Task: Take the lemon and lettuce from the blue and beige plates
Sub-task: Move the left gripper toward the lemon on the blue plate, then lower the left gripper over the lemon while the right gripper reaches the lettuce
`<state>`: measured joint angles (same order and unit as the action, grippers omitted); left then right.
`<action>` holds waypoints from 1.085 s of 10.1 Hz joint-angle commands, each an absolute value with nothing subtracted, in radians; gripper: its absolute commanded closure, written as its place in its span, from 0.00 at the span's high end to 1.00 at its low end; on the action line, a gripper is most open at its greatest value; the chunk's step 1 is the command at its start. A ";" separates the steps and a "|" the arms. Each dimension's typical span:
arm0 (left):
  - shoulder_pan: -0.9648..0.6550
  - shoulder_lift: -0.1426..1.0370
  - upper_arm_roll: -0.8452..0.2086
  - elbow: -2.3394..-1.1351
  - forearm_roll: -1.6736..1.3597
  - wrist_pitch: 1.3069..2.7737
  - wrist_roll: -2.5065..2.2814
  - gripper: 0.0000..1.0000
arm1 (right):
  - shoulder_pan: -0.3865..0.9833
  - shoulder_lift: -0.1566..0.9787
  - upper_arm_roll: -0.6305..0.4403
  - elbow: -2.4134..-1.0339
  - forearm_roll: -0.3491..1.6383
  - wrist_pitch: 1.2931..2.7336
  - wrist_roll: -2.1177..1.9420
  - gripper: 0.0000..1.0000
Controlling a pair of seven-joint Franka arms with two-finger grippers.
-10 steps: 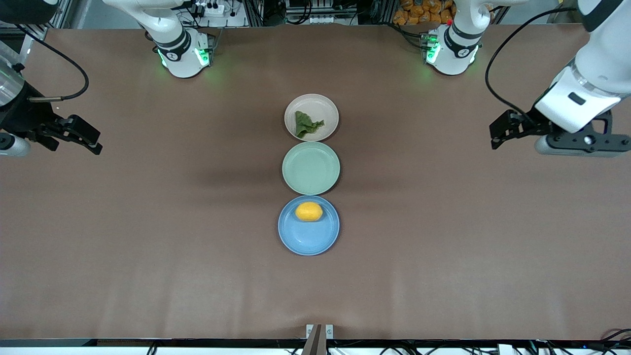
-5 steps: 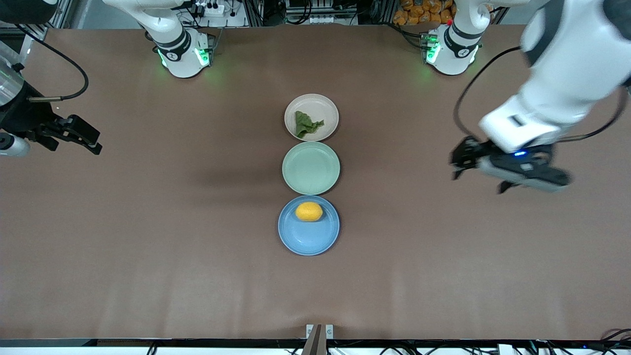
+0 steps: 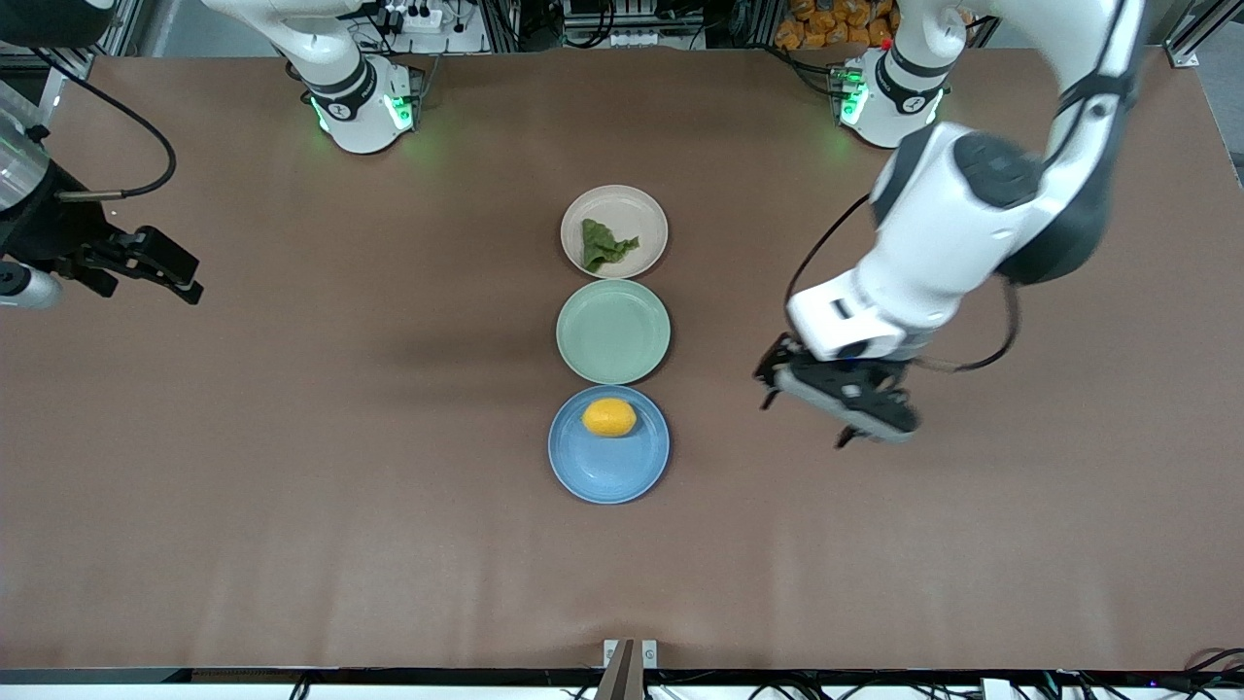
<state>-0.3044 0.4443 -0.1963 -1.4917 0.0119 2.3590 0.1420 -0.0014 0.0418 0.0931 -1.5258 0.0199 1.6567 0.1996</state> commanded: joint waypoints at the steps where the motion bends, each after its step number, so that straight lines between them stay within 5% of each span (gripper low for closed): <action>1: -0.302 0.567 -0.239 -1.439 0.000 2.460 0.366 1.00 | 0.008 0.051 0.081 -1.522 0.090 1.619 0.179 1.00; 7: -0.316 0.767 -0.376 -1.402 0.000 2.516 0.502 1.00 | 0.135 0.107 0.084 -1.555 0.101 1.503 0.195 1.00; 11: -0.351 0.856 -0.376 -1.390 0.002 2.591 0.560 1.00 | 0.193 0.112 0.084 -1.613 0.169 1.564 0.319 1.00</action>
